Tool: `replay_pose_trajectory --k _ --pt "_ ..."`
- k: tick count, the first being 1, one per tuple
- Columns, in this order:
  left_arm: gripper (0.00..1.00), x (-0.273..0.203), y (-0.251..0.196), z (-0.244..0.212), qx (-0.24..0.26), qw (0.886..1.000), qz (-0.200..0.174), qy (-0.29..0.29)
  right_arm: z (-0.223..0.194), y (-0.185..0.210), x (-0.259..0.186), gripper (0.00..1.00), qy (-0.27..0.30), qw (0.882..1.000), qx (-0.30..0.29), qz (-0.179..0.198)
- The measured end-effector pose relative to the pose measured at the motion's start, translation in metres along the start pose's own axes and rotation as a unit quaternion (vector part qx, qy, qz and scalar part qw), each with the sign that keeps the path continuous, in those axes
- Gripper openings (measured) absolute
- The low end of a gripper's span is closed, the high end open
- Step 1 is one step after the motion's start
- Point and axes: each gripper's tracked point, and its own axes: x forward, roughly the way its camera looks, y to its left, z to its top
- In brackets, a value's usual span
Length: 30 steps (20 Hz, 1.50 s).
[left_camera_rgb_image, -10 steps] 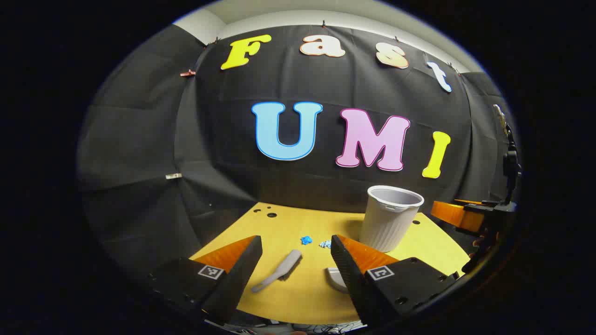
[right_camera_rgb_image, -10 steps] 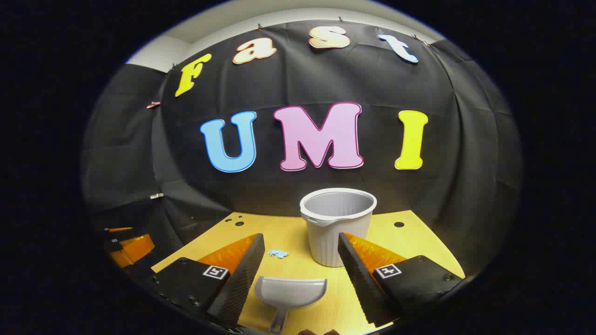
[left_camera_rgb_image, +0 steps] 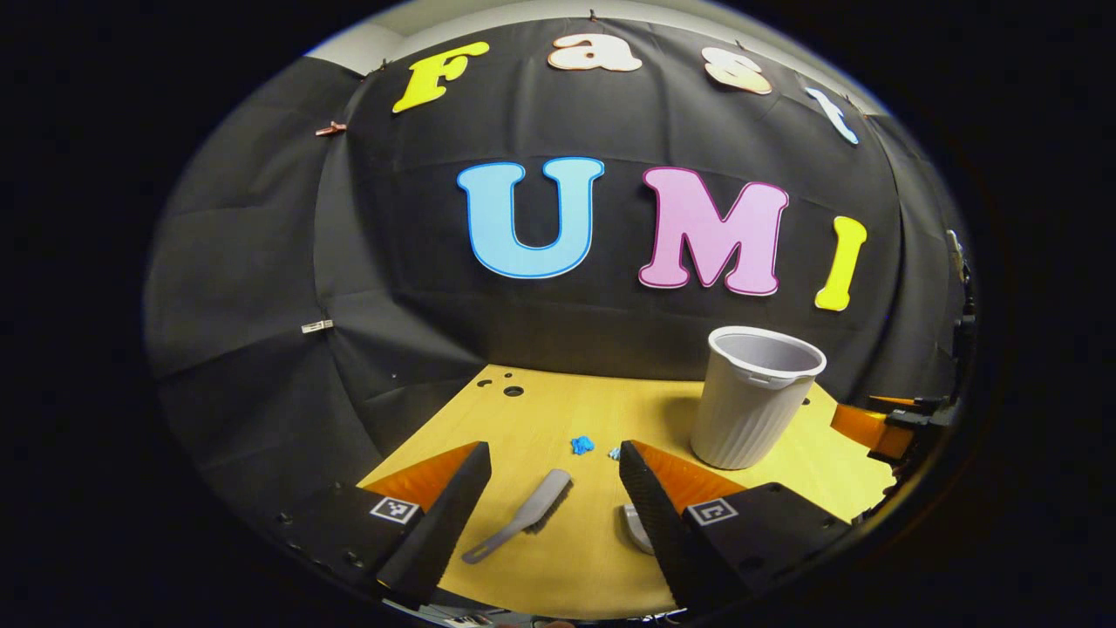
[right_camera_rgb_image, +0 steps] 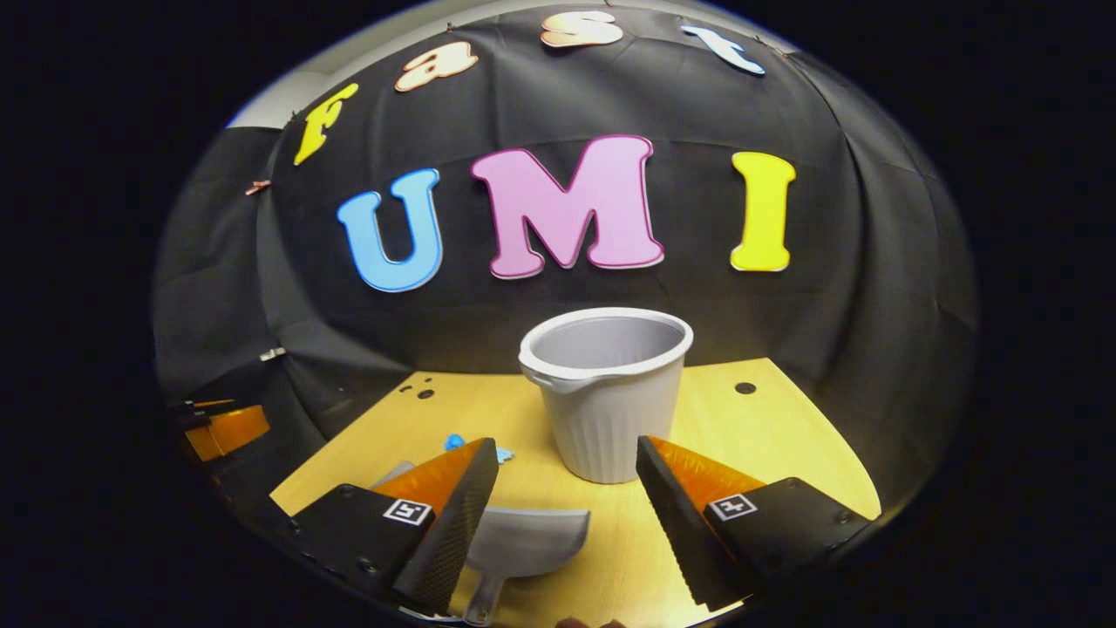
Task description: Pick up the small broom and dustpan from the desktop, sweep the trash into the dustpan with the broom, and then empty the trash into the garbage bin.
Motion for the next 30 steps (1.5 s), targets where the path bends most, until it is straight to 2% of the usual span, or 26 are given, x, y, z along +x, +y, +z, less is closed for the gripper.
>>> replay_pose_trajectory --k 1,5,9,13,17,20,24,27,28,30 --pt "0.96 0.004 0.001 -0.002 0.005 1.0 -0.005 0.004 -0.008 -0.001 0.002 0.99 0.012 1.0 0.004 0.0" --pt "0.96 0.018 0.001 -0.008 0.025 0.999 -0.03 0.022 -0.009 0.006 0.006 0.99 0.026 0.999 0.022 -0.009" --pt "0.95 0.029 0.005 -0.008 0.035 0.998 -0.057 0.018 -0.012 0.038 0.011 0.99 0.034 0.999 -0.007 0.001" --pt "0.96 0.04 0.019 -0.011 0.026 0.998 -0.049 0.024 -0.015 0.062 0.018 0.98 0.045 0.998 -0.024 0.035" --pt "0.95 0.051 0.03 -0.029 0.022 0.998 -0.039 0.044 -0.023 0.09 0.022 0.99 0.062 0.994 0.008 0.089" --pt "0.96 0.057 0.024 -0.039 0.017 0.996 -0.074 0.052 -0.033 0.095 0.026 0.99 0.067 0.994 -0.017 0.09" --pt "0.96 0.072 0.02 -0.089 0.036 0.984 -0.124 0.12 -0.042 0.093 0.034 0.99 0.075 0.995 -0.017 0.065" --pt "0.96 0.082 0.028 -0.118 0.058 0.974 -0.138 0.172 -0.053 0.091 0.034 0.99 0.085 0.995 -0.028 0.044" --pt "0.92 0.086 0.032 -0.127 0.068 0.969 -0.14 0.19 -0.057 0.092 0.032 0.99 0.09 0.995 -0.029 0.04" --pt "0.96 0.096 0.032 -0.148 0.075 0.958 -0.168 0.221 -0.065 0.091 0.028 0.99 0.099 0.994 -0.036 0.03"
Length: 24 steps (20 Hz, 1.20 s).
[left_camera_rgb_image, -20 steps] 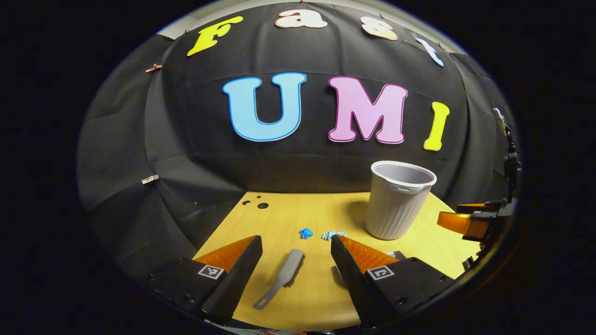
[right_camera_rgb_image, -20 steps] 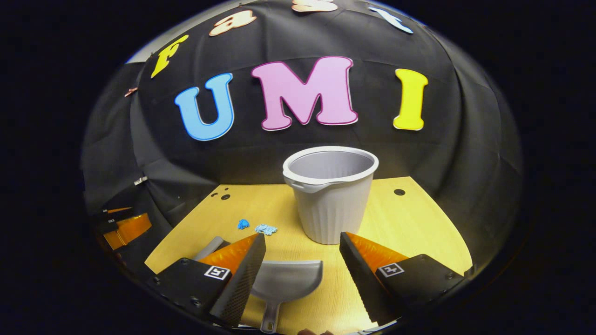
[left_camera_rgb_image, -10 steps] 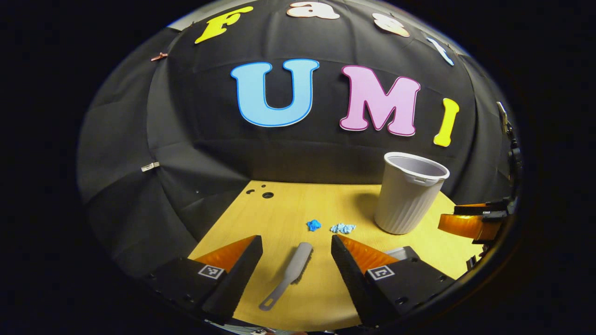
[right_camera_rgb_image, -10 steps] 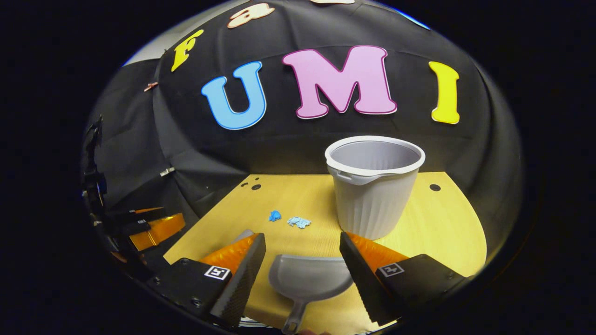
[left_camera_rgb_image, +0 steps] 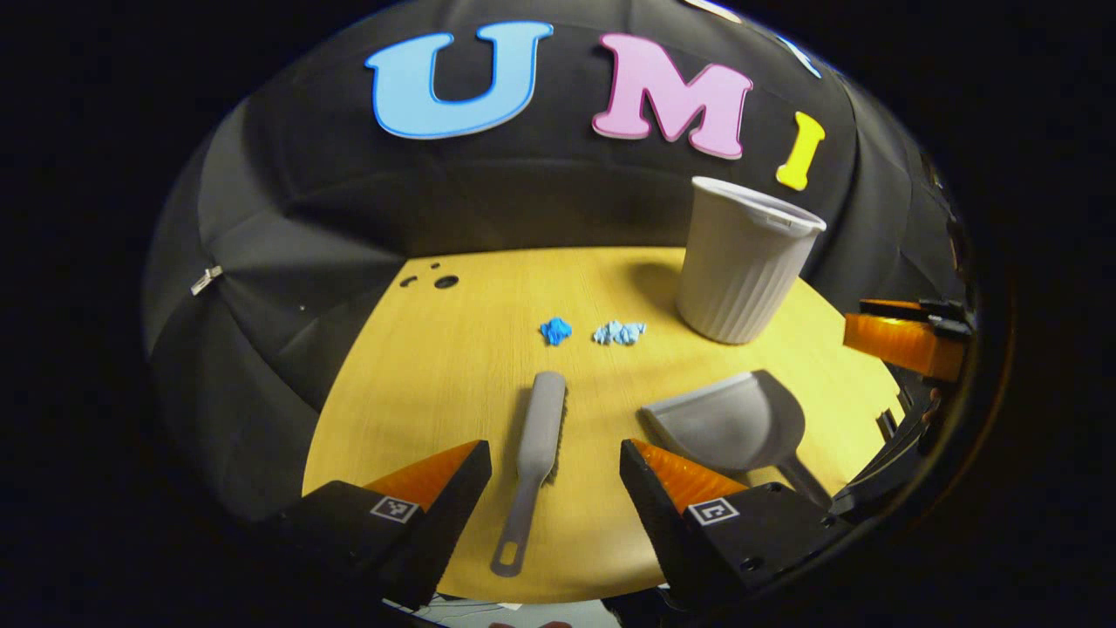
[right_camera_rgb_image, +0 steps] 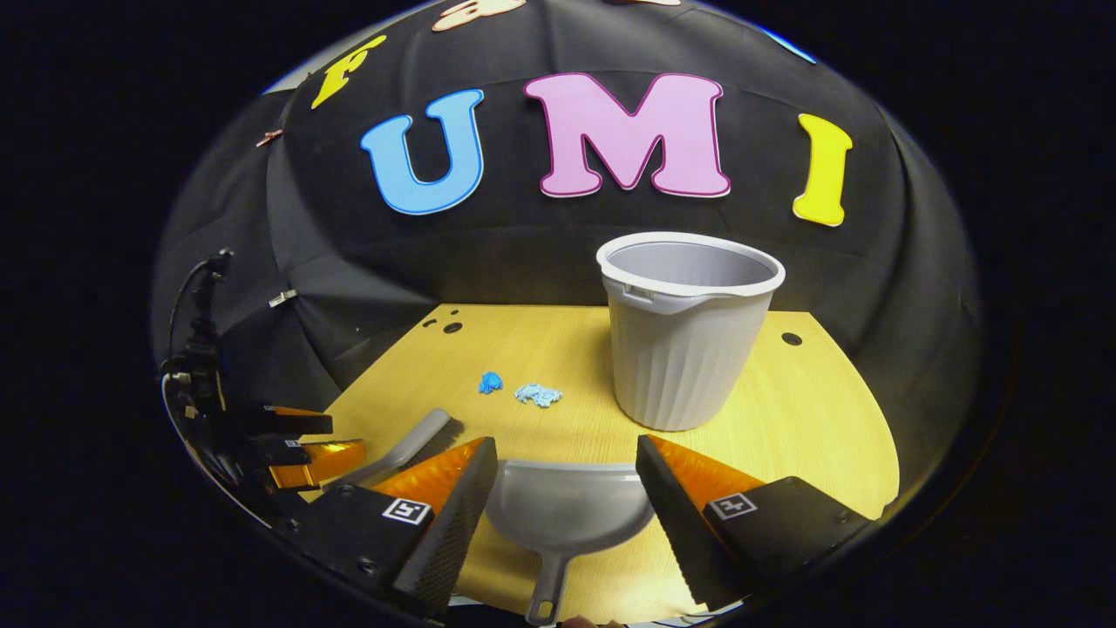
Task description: Pick up the small broom and dustpan from the desktop, sweep the trash into the dustpan with the broom, and then empty the trash into the garbage bin.
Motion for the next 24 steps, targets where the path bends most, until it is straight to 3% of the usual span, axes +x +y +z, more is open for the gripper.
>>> replay_pose_trajectory --k 3,6,9,11,17,19,21,22,23,24 --pt "0.92 0.026 0.013 -0.025 0.027 0.998 -0.016 0.047 -0.016 -0.002 0.001 0.99 0.026 0.999 0.012 -0.021" --pt "0.96 0.046 0.024 -0.05 0.058 0.993 -0.02 0.103 -0.027 0.003 0.004 0.99 0.046 0.998 0.035 -0.035" --pt "0.92 0.063 0.029 -0.078 0.057 0.984 -0.027 0.169 -0.039 0.01 0.002 0.99 0.06 0.996 0.042 -0.045" --pt "0.96 0.071 0.033 -0.089 0.046 0.978 -0.026 0.203 -0.05 0.015 -0.003 0.99 0.071 0.995 0.044 -0.048" --pt "0.96 0.091 0.039 -0.093 0.052 0.971 -0.024 0.232 -0.073 0.02 -0.023 0.99 0.093 0.993 0.045 -0.064" --pt "0.92 0.095 0.04 -0.094 0.061 0.97 -0.021 0.236 -0.082 0.022 -0.027 0.99 0.101 0.991 0.056 -0.068" --pt "0.81 0.098 0.038 -0.093 0.066 0.97 -0.025 0.233 -0.088 0.021 -0.031 0.99 0.107 0.989 0.065 -0.075" --pt "0.69 0.098 0.038 -0.093 0.068 0.97 -0.024 0.234 -0.091 0.02 -0.032 0.99 0.11 0.988 0.071 -0.078" --pt "0.69 0.1 0.04 -0.093 0.072 0.969 -0.019 0.234 -0.095 0.02 -0.031 0.99 0.113 0.987 0.078 -0.079" --pt "0.51 0.1 0.04 -0.092 0.071 0.969 -0.019 0.234 -0.097 0.021 -0.031 0.99 0.115 0.986 0.084 -0.082"
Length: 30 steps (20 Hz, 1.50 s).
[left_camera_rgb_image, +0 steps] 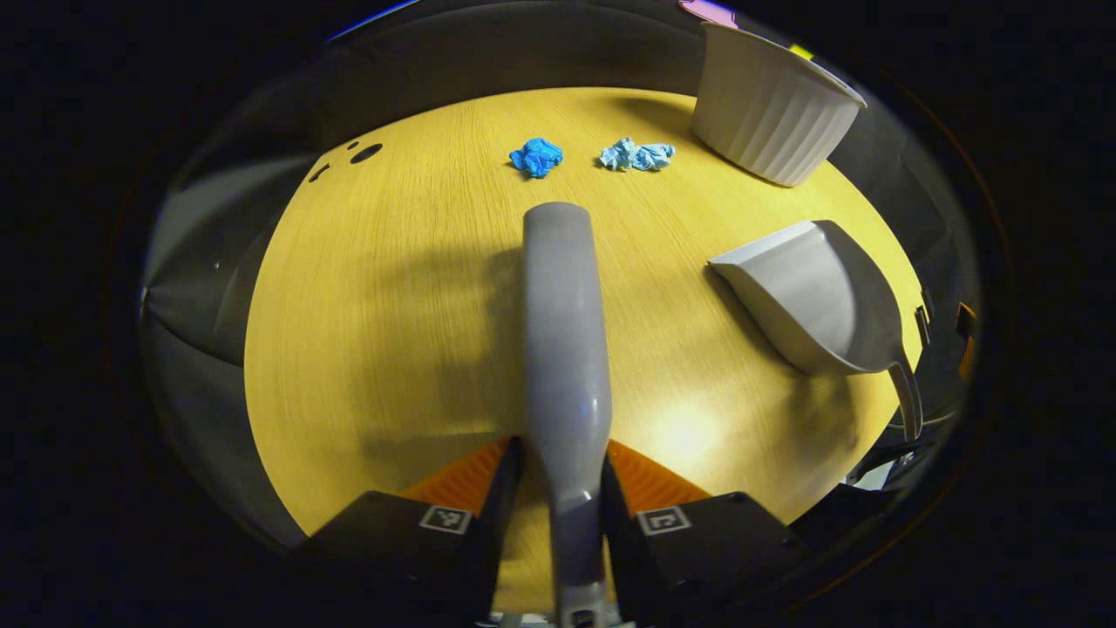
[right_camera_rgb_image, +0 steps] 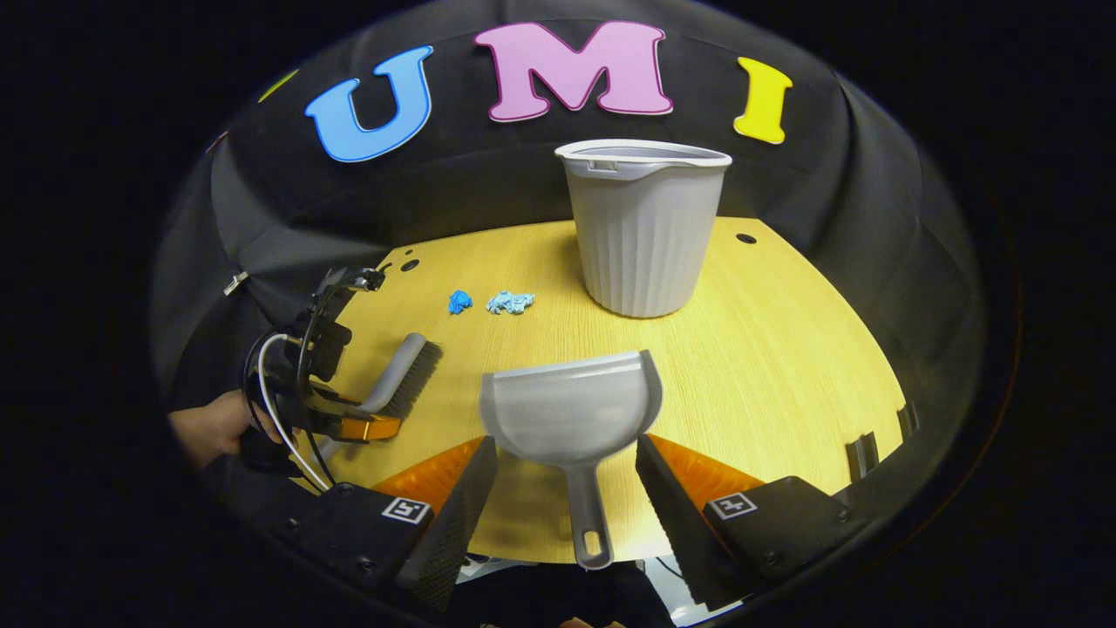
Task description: Pick up the small broom and dustpan from the desktop, sweep the trash into the dustpan with the broom, and then empty the trash into the garbage bin.
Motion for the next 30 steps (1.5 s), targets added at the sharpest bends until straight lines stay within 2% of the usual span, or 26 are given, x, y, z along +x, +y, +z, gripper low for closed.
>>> replay_pose_trajectory --k 2,5,8,10,11,15,18,19,22,23,25,26,28,30 --pt "0.34 -0.006 0.0 0.002 0.001 1.0 0.002 -0.008 -0.004 -0.001 0.001 0.99 0.009 1.0 0.009 -0.002" --pt "0.29 -0.002 -0.003 0.001 0.003 1.0 -0.003 -0.027 -0.015 0.001 0.008 0.99 0.032 0.999 0.021 0.001" --pt "0.25 -0.015 0.003 0.005 -0.033 0.997 0.003 -0.072 -0.028 -0.001 0.016 0.99 0.065 0.997 0.04 0.002" --pt "0.27 -0.028 0.003 0.004 -0.031 0.995 0.006 -0.098 -0.038 -0.003 0.023 0.99 0.087 0.995 0.046 0.001" --pt "0.25 -0.034 0.002 0.002 -0.032 0.994 0.002 -0.103 -0.045 -0.005 0.028 0.99 0.101 0.994 0.04 -0.002" --pt "0.25 -0.071 -0.001 -0.005 -0.023 0.991 0.008 -0.131 -0.073 -0.018 0.049 0.99 0.162 0.987 0.007 -0.014" --pt "0.28 -0.099 -0.008 -0.009 -0.049 0.987 -0.012 -0.152 -0.081 -0.024 0.065 0.99 0.182 0.983 -0.014 -0.02" --pt "0.25 -0.105 -0.007 -0.012 -0.057 0.986 -0.014 -0.155 -0.085 -0.023 0.072 0.99 0.188 0.982 -0.022 -0.02" --pt "0.25 -0.118 -0.001 -0.016 -0.071 0.984 -0.006 -0.162 -0.097 -0.021 0.086 0.99 0.211 0.976 -0.039 -0.017" --pt "0.28 -0.119 0.002 -0.018 -0.074 0.984 -0.001 -0.162 -0.101 -0.021 0.091 0.99 0.218 0.975 -0.042 -0.016" --pt "0.25 -0.121 0.003 -0.023 -0.085 0.983 -0.002 -0.16 -0.106 -0.024 0.098 0.98 0.229 0.973 -0.034 -0.019" --pt "0.25 -0.122 0.004 -0.026 -0.088 0.983 -0.003 -0.158 -0.106 -0.023 0.101 0.97 0.23 0.973 -0.026 -0.02" --pt "0.25 -0.12 0.008 -0.029 -0.09 0.984 0.006 -0.155 -0.101 -0.024 0.107 0.88 0.221 0.975 -0.025 -0.024" --pt "0.25 -0.118 0.008 -0.027 -0.101 0.983 0.014 -0.154 -0.101 -0.027 0.11 0.71 0.22 0.974 -0.042 -0.029"
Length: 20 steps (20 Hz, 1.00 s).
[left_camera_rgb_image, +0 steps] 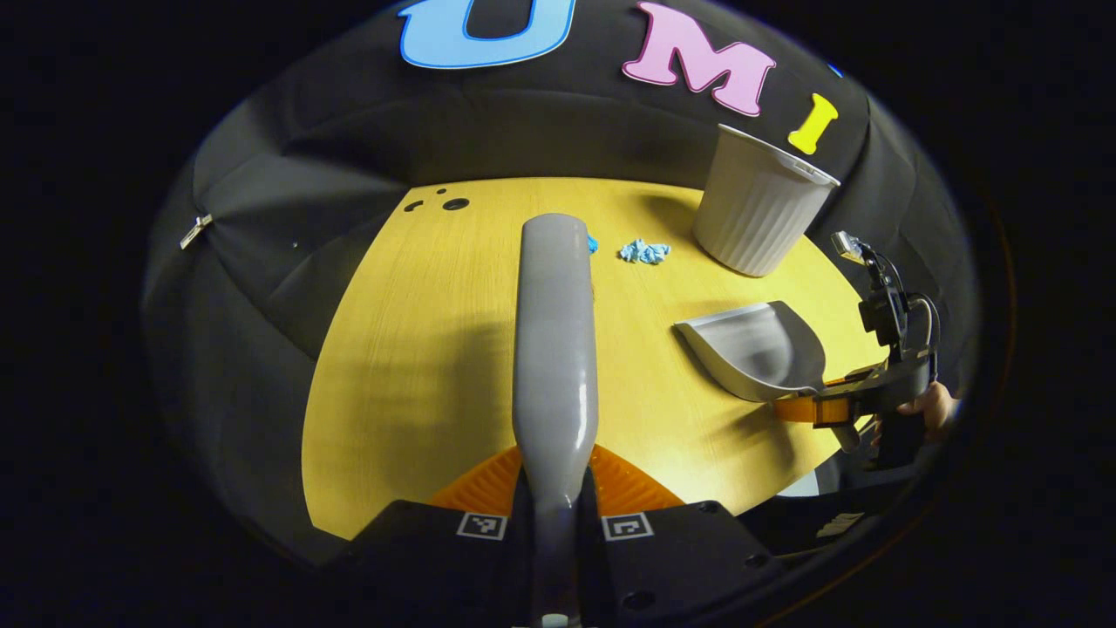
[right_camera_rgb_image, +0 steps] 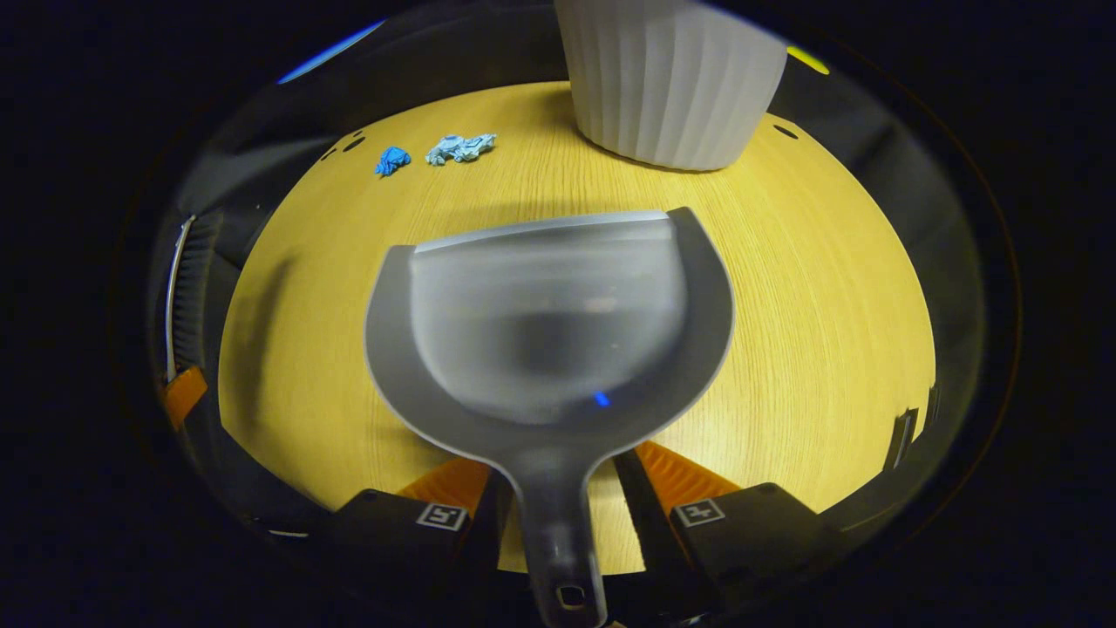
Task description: Pick up the small broom and dustpan from the desktop, sweep the trash into the dustpan with the broom, and then empty the trash into the garbage bin.
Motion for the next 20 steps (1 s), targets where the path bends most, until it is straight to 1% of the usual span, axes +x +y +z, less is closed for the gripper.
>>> replay_pose_trajectory --k 1,2,3,4,7,8,9,10,11,12,13,14,16,17,18,19,20 --pt "0.25 0.0 -0.002 0.0 -0.009 1.0 0.003 0.002 0.0 -0.001 0.001 0.6 -0.002 1.0 -0.01 -0.003" --pt "0.25 0.0 -0.003 0.001 -0.016 1.0 0.005 0.002 0.001 -0.002 -0.002 0.56 -0.002 1.0 -0.015 -0.005" --pt "0.25 0.002 -0.004 0.001 -0.02 1.0 0.004 0.002 0.003 -0.001 0.002 0.41 -0.003 1.0 -0.01 -0.004" --pt "0.25 0.006 -0.005 0.002 -0.021 1.0 0.005 0.006 0.003 0.0 0.001 0.41 -0.003 1.0 -0.01 0.001" --pt "0.25 0.024 0.001 0.012 -0.015 1.0 0.012 0.014 0.0 -0.001 0.0 0.37 0.006 0.999 -0.003 0.034" --pt "0.25 0.032 0.005 0.019 -0.008 1.0 0.016 0.016 -0.001 -0.006 -0.002 0.42 0.01 0.999 -0.004 0.035" --pt "0.25 0.041 0.01 0.026 0.001 1.0 0.021 0.018 -0.003 -0.012 -0.001 0.34 0.012 0.999 -0.016 0.028" --pt "0.29 0.051 0.015 0.034 0.008 0.999 0.025 0.022 -0.003 -0.016 -0.004 0.35 0.012 0.999 -0.028 0.027" --pt "0.25 0.063 0.018 0.038 0.007 0.999 0.027 0.032 -0.006 -0.02 -0.008 0.34 0.014 0.999 -0.037 0.028" --pt "0.29 0.071 0.017 0.041 -0.003 0.999 0.021 0.044 -0.004 -0.023 -0.013 0.34 0.014 0.998 -0.044 0.03" --pt "0.25 0.079 0.016 0.046 -0.009 0.999 0.017 0.05 0.0 -0.025 -0.013 0.34 0.01 0.998 -0.053 0.03" --pt "0.26 0.088 0.018 0.052 -0.004 0.998 0.019 0.057 0.001 -0.029 -0.015 0.34 0.009 0.997 -0.065 0.028" --pt "0.25 0.107 0.027 0.066 0.026 0.997 0.031 0.059 0.008 -0.03 -0.02 0.34 0.004 0.997 -0.073 0.035" --pt "0.29 0.117 0.028 0.074 0.035 0.997 0.032 0.061 0.008 -0.029 -0.023 0.34 0.008 0.996 -0.07 0.045" --pt "0.25 0.127 0.029 0.079 0.043 0.996 0.034 0.067 0.009 -0.029 -0.027 0.34 0.01 0.996 -0.068 0.052" --pt "0.25 0.137 0.032 0.084 0.061 0.994 0.044 0.078 0.01 -0.03 -0.027 0.34 0.013 0.996 -0.073 0.057" --pt "0.29 0.146 0.035 0.091 0.087 0.992 0.053 0.08 0.012 -0.032 -0.029 0.34 0.013 0.995 -0.079 0.057"
